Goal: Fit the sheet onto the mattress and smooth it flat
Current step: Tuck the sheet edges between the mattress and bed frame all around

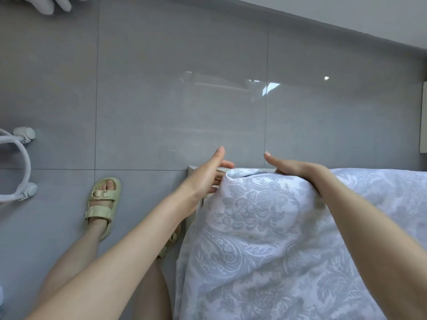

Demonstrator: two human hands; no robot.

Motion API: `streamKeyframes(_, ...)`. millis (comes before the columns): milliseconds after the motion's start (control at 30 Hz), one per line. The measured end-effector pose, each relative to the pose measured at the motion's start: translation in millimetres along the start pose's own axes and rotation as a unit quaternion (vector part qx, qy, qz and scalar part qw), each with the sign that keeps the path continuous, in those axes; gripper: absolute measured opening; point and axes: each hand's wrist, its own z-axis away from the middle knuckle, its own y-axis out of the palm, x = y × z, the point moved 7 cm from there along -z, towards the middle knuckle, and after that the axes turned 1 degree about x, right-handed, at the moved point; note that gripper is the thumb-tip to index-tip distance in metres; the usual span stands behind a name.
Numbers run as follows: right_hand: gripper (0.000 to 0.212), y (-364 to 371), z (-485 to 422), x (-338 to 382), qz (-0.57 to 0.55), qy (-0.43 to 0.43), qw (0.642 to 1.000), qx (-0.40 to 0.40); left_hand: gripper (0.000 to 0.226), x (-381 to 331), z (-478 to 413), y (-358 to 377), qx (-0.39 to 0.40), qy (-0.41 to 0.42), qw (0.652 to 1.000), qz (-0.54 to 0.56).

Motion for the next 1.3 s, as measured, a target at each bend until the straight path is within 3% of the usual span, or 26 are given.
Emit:
streamKeyframes(100,0.094,-4,-6,9,0.016,-0.031,0.999,-0.022,0.074,10,-12,3,-0.001,-0.025,0.999,-0.037)
streamKeyframes(200,0.092,-7,-3,8,0.023,-0.044,0.999,-0.011,0.107,26,-21,13,0.045,-0.086,0.995,-0.009)
streamKeyframes(267,0.086,-12,5,11,0.028,-0.069,0.997,-0.031,0.107,32,-26,20,0.067,-0.101,0.992,0.037)
streamKeyframes(367,0.071,-20,29,38,-0.037,-0.208,0.972,-0.105,0.107,40,-36,20,0.062,-0.111,0.991,0.036)
streamKeyframes(433,0.069,-2,43,54,-0.053,-0.263,0.962,-0.061,0.12,46,-40,22,0.08,-0.118,0.99,0.014)
streamKeyframes(533,0.076,34,41,54,0.044,-0.193,0.98,0.014,0.103,45,-37,24,0.118,-0.122,0.985,-0.01)
streamKeyframes(633,0.076,42,31,55,0.084,-0.126,0.988,0.023,0.099,36,-35,18,0.107,-0.146,0.983,-0.026)
streamKeyframes(700,0.075,42,27,57,0.086,-0.102,0.991,0.026,0.089,25,-34,2,0.033,-0.125,0.991,-0.028)
streamKeyframes(767,0.066,41,25,58,0.08,-0.089,0.992,0.024,0.072,24,-27,-30,-0.104,-0.07,0.992,-0.02)
streamKeyframes(867,0.076,37,21,54,0.074,-0.079,0.994,0.016,0.058,41,15,-74,-0.278,-0.031,0.954,-0.103)
streamKeyframes(933,0.088,33,18,49,0.07,-0.073,0.995,0.015,0.058,69,41,-68,-0.239,-0.072,0.966,-0.064)
streamKeyframes(1067,0.093,22,32,30,0.032,-0.078,0.996,-0.005,0.058,106,60,-14,-0.069,-0.119,0.987,0.079)
streamKeyframes(1200,0.09,13,45,5,-0.016,-0.106,0.994,-0.007,0.057,108,50,39,0.052,-0.12,0.978,0.166)
streamKeyframes(1300,0.095,14,37,10,-0.016,-0.096,0.995,-0.01,0.067,101,37,49,0.091,-0.152,0.954,0.242)
